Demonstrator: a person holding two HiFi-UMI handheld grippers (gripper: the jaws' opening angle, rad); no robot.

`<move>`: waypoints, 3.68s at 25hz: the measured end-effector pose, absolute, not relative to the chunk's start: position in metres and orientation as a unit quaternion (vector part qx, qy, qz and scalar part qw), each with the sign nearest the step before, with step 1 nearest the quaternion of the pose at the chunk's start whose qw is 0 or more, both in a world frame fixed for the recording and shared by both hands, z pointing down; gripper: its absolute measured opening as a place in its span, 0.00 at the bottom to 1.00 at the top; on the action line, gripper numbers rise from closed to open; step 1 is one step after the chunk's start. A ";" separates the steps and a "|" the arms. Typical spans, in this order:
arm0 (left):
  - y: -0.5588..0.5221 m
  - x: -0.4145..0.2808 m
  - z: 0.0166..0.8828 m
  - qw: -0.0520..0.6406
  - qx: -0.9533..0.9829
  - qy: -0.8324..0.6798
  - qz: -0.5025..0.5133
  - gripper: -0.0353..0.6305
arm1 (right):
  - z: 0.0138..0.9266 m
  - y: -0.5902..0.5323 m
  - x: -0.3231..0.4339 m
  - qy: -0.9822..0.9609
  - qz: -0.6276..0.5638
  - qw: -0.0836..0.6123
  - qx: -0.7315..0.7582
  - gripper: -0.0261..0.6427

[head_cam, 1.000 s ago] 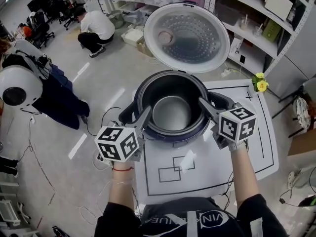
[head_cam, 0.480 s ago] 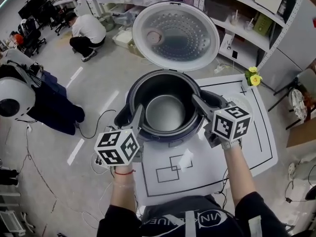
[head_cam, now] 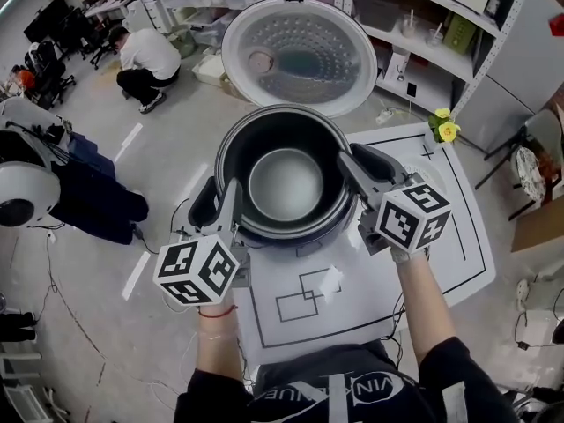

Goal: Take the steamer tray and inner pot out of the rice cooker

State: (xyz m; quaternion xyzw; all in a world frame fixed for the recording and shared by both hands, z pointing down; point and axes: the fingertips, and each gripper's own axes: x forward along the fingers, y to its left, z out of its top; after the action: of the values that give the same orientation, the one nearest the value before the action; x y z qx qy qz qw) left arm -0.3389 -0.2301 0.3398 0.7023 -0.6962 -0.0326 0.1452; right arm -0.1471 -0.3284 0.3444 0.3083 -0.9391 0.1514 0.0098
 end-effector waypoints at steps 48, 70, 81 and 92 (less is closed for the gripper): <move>-0.189 0.012 0.351 0.191 0.785 -0.586 -0.069 0.28 | 0.348 -0.222 0.227 -0.879 0.146 -0.021 0.453 0.18; -0.172 0.073 0.456 0.271 0.774 -0.572 -0.007 0.28 | 0.449 -0.195 0.290 -0.853 0.212 0.015 0.477 0.17; -0.184 0.083 0.469 0.280 0.774 -0.568 0.000 0.28 | 0.474 -0.210 0.302 -0.845 0.235 0.015 0.481 0.16; -0.193 0.087 0.473 0.256 0.782 -0.569 -0.003 0.27 | 0.476 -0.218 0.306 -0.847 0.233 0.001 0.478 0.17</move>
State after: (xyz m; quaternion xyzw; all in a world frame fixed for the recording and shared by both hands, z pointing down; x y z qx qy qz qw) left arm 0.0874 -0.1926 0.4726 0.7817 -0.5687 -0.0027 0.2560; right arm 0.3063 -0.2184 0.4756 0.4779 -0.8470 0.2327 0.0011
